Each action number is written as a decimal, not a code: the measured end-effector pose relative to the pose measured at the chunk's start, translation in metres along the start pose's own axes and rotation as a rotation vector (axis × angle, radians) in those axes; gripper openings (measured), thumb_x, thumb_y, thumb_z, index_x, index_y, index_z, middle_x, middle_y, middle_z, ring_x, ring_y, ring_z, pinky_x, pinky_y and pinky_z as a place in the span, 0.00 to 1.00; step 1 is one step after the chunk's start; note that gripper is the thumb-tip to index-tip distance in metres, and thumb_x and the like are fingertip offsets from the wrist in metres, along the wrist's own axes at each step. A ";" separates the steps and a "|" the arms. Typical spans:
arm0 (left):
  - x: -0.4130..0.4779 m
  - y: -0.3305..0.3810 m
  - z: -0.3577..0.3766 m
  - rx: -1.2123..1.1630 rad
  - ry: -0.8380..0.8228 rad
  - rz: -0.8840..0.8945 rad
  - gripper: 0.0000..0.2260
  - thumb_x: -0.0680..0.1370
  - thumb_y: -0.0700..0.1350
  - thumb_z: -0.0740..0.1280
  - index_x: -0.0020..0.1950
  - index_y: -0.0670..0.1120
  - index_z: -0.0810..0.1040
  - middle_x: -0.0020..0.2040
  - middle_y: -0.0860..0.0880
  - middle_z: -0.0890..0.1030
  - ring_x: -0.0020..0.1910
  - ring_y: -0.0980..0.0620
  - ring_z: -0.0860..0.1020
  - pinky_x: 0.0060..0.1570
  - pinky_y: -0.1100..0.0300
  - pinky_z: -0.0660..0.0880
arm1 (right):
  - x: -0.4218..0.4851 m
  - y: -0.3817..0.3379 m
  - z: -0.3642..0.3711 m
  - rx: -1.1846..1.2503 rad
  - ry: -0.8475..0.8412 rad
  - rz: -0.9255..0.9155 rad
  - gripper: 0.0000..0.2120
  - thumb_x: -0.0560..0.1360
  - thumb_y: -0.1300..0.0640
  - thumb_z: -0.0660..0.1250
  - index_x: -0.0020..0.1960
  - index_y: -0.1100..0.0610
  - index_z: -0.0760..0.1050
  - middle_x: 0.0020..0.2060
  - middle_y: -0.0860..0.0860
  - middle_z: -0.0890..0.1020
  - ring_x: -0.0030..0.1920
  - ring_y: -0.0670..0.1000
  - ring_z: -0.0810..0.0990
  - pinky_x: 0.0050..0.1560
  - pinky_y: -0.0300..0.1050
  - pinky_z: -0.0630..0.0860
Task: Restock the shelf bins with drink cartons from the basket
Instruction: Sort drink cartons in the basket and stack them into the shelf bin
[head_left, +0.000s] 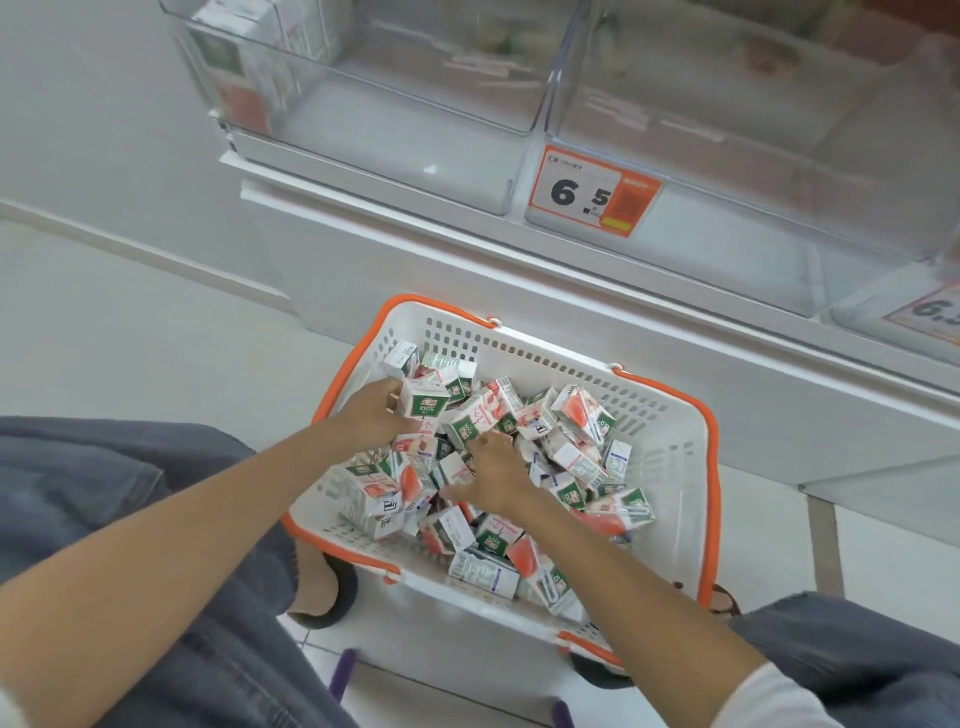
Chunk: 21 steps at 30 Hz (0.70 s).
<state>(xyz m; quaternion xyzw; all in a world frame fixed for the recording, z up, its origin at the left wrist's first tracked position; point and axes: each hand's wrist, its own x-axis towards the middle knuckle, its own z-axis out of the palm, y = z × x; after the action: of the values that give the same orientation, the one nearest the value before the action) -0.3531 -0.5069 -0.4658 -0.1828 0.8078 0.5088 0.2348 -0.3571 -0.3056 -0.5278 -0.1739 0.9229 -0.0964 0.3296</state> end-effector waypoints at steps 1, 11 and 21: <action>0.000 0.000 -0.001 -0.016 0.001 -0.002 0.16 0.75 0.38 0.71 0.62 0.40 0.73 0.50 0.43 0.78 0.42 0.45 0.77 0.39 0.49 0.79 | 0.001 -0.002 0.008 -0.013 0.054 -0.014 0.29 0.72 0.38 0.69 0.63 0.58 0.74 0.66 0.57 0.70 0.68 0.59 0.64 0.70 0.54 0.62; 0.008 0.008 -0.013 -0.476 0.000 -0.085 0.22 0.78 0.40 0.67 0.70 0.47 0.65 0.67 0.42 0.71 0.58 0.43 0.78 0.43 0.51 0.82 | -0.015 0.003 -0.061 0.807 0.277 -0.006 0.17 0.73 0.58 0.73 0.61 0.53 0.77 0.52 0.47 0.82 0.52 0.46 0.81 0.57 0.45 0.79; -0.018 0.060 -0.029 -0.724 -0.378 0.072 0.30 0.69 0.48 0.78 0.69 0.52 0.71 0.60 0.43 0.80 0.57 0.43 0.81 0.55 0.49 0.78 | -0.035 -0.041 -0.167 1.137 0.202 -0.314 0.22 0.75 0.67 0.69 0.68 0.60 0.73 0.57 0.62 0.81 0.53 0.55 0.81 0.56 0.47 0.79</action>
<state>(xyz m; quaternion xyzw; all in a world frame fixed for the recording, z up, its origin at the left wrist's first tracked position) -0.3759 -0.5069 -0.4004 -0.1285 0.5248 0.7930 0.2816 -0.4278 -0.3190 -0.3682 -0.0947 0.7165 -0.6389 0.2636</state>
